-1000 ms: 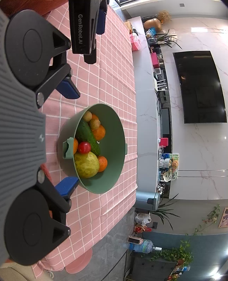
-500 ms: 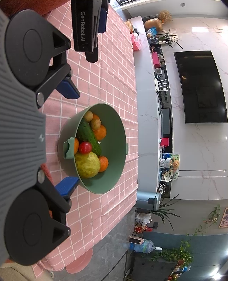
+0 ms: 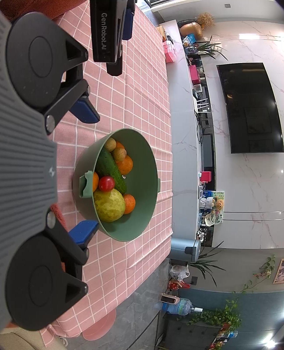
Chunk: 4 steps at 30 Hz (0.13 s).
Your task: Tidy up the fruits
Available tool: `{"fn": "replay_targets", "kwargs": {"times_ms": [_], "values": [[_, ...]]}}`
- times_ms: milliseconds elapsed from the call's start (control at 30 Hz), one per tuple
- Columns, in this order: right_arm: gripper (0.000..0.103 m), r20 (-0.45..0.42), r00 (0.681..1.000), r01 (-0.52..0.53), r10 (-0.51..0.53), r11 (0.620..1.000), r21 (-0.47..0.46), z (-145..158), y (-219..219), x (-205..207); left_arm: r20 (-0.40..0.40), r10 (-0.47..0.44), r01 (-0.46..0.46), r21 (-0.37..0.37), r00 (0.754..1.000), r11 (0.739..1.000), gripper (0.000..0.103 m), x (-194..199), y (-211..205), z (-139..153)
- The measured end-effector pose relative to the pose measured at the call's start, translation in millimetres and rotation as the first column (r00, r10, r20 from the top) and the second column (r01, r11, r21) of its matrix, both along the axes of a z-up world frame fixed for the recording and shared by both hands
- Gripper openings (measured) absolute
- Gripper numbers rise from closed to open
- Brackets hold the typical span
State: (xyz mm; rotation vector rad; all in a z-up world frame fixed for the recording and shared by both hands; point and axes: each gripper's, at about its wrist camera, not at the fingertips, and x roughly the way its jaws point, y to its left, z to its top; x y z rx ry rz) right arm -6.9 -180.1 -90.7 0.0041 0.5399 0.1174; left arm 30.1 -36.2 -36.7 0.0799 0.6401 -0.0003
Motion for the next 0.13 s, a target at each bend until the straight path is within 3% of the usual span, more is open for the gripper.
{"fn": "replay_targets", "kwargs": {"times_ms": [133], "values": [[0.091, 0.000, 1.000, 0.000, 0.000, 1.000, -0.001, 0.0, 0.1, -0.1, -0.001, 0.005, -0.005, -0.012, 1.000, 1.000, 0.090, 0.7, 2.2, 0.6]]}}
